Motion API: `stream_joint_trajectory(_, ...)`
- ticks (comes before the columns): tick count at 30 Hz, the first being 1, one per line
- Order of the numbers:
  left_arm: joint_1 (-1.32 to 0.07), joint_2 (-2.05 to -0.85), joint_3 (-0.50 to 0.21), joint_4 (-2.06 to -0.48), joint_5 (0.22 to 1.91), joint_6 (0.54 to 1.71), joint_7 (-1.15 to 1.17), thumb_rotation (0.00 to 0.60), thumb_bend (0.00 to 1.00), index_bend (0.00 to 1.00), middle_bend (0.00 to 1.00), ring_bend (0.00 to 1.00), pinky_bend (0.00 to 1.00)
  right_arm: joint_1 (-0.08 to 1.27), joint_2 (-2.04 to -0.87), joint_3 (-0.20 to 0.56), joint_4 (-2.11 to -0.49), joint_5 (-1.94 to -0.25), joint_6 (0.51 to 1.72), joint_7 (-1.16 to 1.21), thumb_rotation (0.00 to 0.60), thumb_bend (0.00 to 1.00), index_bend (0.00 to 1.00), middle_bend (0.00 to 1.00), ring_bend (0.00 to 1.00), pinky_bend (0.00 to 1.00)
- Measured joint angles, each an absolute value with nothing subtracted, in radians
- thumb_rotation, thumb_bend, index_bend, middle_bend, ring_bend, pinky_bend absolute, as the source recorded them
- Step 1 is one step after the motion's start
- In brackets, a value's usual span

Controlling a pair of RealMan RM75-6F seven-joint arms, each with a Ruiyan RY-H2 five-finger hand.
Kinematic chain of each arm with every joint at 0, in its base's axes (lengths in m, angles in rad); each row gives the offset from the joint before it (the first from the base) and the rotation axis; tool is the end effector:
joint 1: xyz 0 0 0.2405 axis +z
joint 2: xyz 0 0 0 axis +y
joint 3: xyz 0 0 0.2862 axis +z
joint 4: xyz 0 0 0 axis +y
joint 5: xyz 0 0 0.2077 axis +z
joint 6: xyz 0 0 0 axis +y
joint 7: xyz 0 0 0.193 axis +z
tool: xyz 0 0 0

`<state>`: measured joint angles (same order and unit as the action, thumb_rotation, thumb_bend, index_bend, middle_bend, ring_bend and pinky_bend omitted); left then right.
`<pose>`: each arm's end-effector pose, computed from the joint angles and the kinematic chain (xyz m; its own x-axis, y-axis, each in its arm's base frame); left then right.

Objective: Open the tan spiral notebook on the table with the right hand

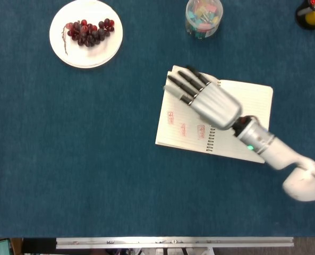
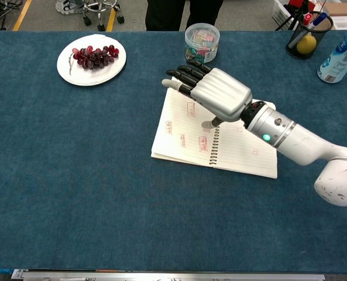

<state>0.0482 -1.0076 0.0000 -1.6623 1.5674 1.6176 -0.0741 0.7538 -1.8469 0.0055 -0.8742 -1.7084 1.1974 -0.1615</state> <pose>-0.3418 0.1765 0.2166 0.3887 -0.0282 0.9210 0.9209 0.0443 -0.3873 -0.1446 -0.3816 -0.1005 0.6389 0.1451 0.7555 -0.4714 -0.7023 0.5335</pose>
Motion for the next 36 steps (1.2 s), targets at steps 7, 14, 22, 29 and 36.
stream_joint_trajectory(7,0.04,-1.016,0.001,-1.664,1.573,1.607,-0.063,0.6,0.41,0.14,0.11,0.1,0.14,0.731,-1.777,0.027,-0.887,-1.653,1.176,-0.178,0.6,0.0,0.0,0.0,0.0,0.0)
stream_joint_trajectory(14,0.043,-1.012,-0.001,-1.668,1.568,1.613,-0.062,0.6,0.41,0.14,0.11,0.1,0.14,0.755,-1.836,0.051,-0.798,-1.62,1.114,-0.175,0.6,0.0,0.0,0.0,0.0,0.0)
stream_joint_trajectory(22,0.049,-1.01,-0.001,-1.668,1.562,1.617,-0.065,0.6,0.41,0.14,0.11,0.1,0.14,0.823,-1.941,0.086,-0.675,-1.592,1.044,-0.166,0.6,0.0,0.0,0.0,0.0,0.0)
stream_joint_trajectory(29,0.052,-1.01,0.001,-1.664,1.563,1.62,-0.071,0.6,0.41,0.14,0.11,0.1,0.14,0.861,-1.999,0.093,-0.618,-1.583,1.015,-0.175,0.6,0.0,0.0,0.0,0.0,0.0)
stream_joint_trajectory(36,0.055,-1.008,0.0,-1.659,1.564,1.628,-0.083,0.6,0.41,0.14,0.11,0.1,0.14,0.846,-1.977,0.089,-0.652,-1.585,1.062,-0.163,0.6,0.0,0.0,0.0,0.0,0.0)
